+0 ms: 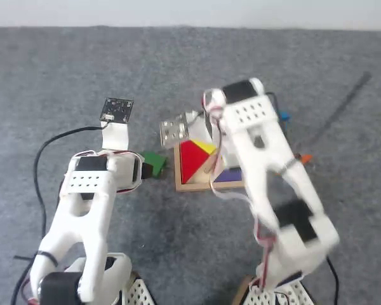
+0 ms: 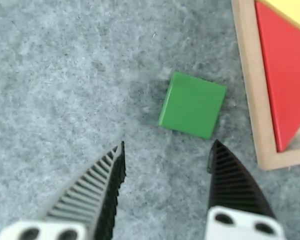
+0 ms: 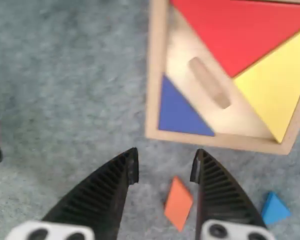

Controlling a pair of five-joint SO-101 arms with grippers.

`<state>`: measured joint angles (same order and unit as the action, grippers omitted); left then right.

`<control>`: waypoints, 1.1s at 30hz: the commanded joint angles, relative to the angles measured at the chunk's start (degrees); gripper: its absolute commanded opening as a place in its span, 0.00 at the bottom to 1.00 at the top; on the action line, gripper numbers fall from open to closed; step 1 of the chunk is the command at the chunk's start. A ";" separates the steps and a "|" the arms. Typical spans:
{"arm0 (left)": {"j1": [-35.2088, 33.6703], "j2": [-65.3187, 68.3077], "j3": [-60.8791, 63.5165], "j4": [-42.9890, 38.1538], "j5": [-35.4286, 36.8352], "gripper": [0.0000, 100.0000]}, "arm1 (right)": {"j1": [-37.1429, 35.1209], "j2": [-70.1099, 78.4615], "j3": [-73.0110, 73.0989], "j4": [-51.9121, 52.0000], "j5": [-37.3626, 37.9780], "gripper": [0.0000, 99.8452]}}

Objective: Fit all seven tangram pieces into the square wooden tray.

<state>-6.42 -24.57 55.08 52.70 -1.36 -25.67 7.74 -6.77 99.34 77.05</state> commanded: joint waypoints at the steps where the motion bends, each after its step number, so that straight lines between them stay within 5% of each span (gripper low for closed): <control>1: -0.18 -2.64 -3.03 -0.62 0.53 0.26 | -1.27 -21.49 19.78 -11.30 0.70 0.19; 8: -0.26 -2.81 -2.42 -1.41 3.16 0.26 | -0.84 -25.27 41.14 -42.68 -4.66 0.19; 22: -0.26 -51.16 25.45 -10.29 4.48 0.26 | -1.27 -8.84 30.07 -41.45 -3.96 0.19; 33: -0.26 -67.96 31.96 -7.91 4.48 0.26 | -3.82 -2.33 25.32 -41.45 -2.64 0.19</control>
<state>-6.33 -89.01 87.52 43.91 2.51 -27.34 5.19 21.98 58.73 73.27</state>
